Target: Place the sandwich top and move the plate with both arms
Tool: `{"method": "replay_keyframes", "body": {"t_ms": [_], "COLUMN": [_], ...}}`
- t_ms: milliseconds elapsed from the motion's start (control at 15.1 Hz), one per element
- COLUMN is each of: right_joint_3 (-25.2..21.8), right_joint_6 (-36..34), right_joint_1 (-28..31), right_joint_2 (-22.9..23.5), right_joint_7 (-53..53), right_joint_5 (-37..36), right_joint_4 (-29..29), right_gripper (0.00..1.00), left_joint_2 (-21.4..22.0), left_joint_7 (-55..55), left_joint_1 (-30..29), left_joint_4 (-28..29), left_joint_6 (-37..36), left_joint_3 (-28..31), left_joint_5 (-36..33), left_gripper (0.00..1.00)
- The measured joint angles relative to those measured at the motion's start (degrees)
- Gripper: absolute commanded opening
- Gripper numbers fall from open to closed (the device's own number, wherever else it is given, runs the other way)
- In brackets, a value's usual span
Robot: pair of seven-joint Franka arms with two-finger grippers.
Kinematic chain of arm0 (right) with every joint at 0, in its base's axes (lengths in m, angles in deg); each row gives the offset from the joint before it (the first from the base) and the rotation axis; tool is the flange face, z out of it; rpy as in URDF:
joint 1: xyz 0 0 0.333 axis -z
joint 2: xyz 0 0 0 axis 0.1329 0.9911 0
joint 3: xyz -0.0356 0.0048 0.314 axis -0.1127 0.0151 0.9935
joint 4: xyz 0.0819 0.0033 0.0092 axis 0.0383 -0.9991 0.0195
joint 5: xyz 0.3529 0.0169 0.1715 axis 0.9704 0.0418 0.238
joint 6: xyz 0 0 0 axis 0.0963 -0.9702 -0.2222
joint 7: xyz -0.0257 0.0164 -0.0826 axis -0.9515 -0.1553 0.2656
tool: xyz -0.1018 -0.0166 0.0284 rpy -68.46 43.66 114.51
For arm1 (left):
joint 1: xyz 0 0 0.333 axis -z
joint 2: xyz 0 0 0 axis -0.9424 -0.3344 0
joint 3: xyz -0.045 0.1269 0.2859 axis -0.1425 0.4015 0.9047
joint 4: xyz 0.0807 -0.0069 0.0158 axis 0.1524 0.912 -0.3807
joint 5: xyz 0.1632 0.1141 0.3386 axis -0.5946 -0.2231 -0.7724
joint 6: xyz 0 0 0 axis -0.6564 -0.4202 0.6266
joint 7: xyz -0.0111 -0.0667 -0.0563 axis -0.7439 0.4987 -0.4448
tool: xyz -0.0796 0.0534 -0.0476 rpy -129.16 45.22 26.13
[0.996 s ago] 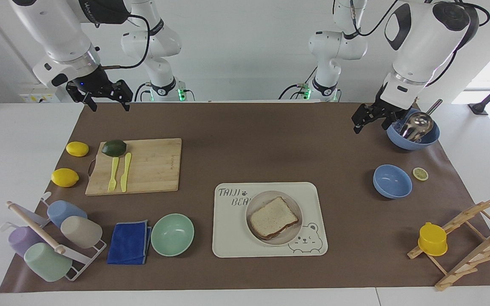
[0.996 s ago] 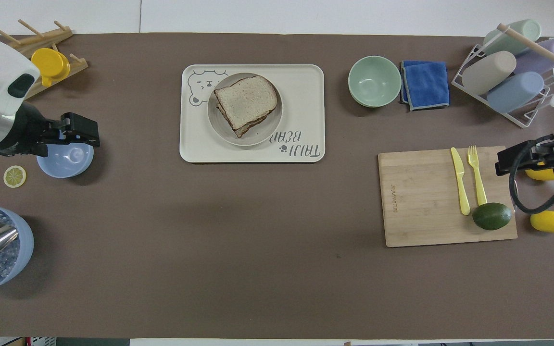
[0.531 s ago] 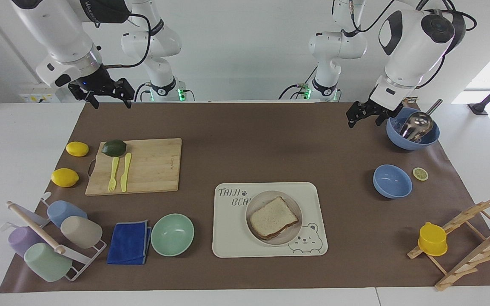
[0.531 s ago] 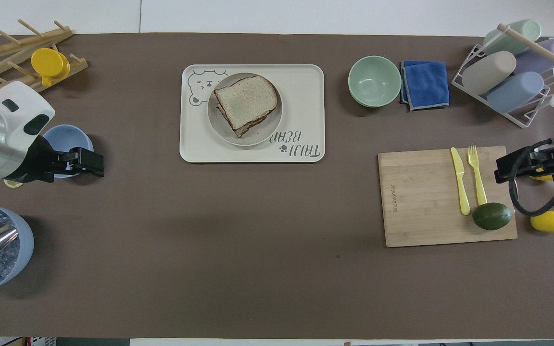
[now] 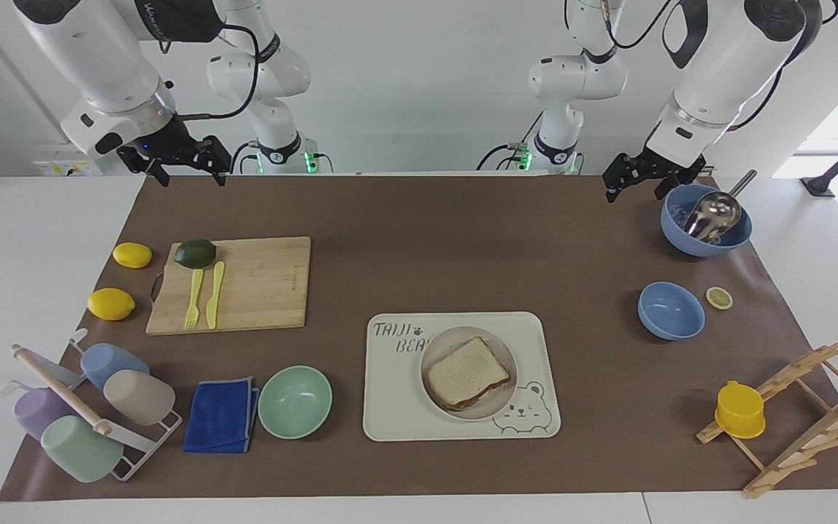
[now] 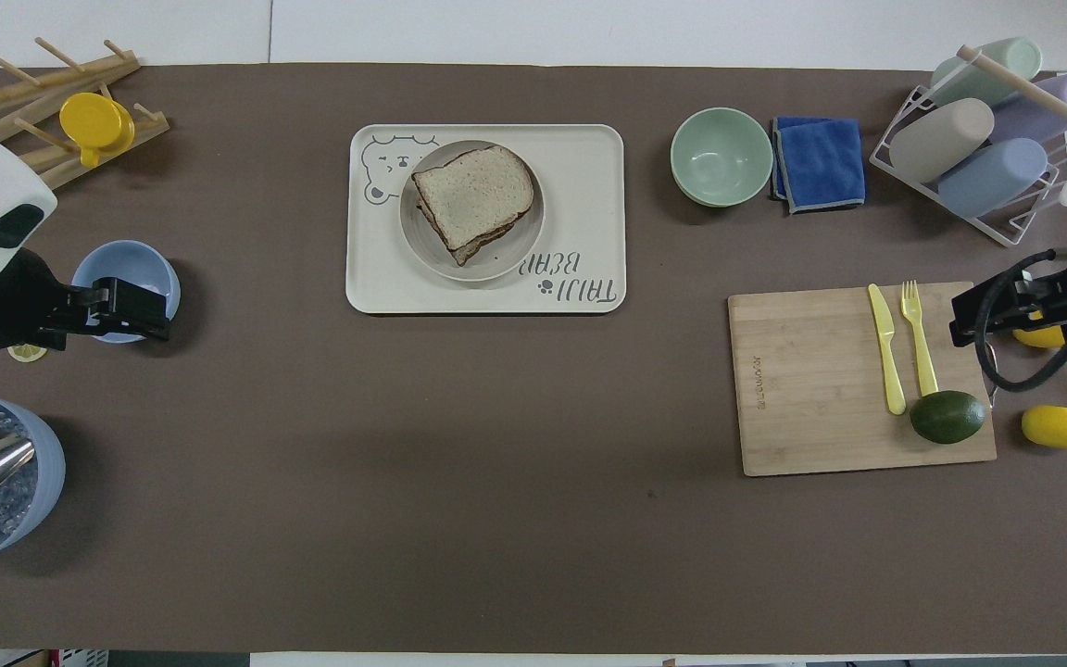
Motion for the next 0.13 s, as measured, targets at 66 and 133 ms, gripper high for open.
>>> {"method": "replay_keyframes", "body": {"t_ms": [66,133], "right_joint_3": [0.0,0.0], "right_joint_6": [0.07,0.17], "right_joint_1": [0.0,0.0], "right_joint_2": [0.01,0.01], "right_joint_7": [0.0,0.0], "right_joint_5": [0.0,0.0], "right_joint_4": [0.07,0.18], "right_gripper": [1.0,1.0], "left_joint_2": [-0.13,-0.21], "left_joint_7": [0.0,0.0], "left_joint_1": [0.0,0.0], "left_joint_4": [0.0,0.0], "left_joint_6": [-0.02,-0.03], "left_joint_3": [-0.03,-0.06], "left_joint_5": [0.0,0.0], "left_gripper": [1.0,1.0]}}
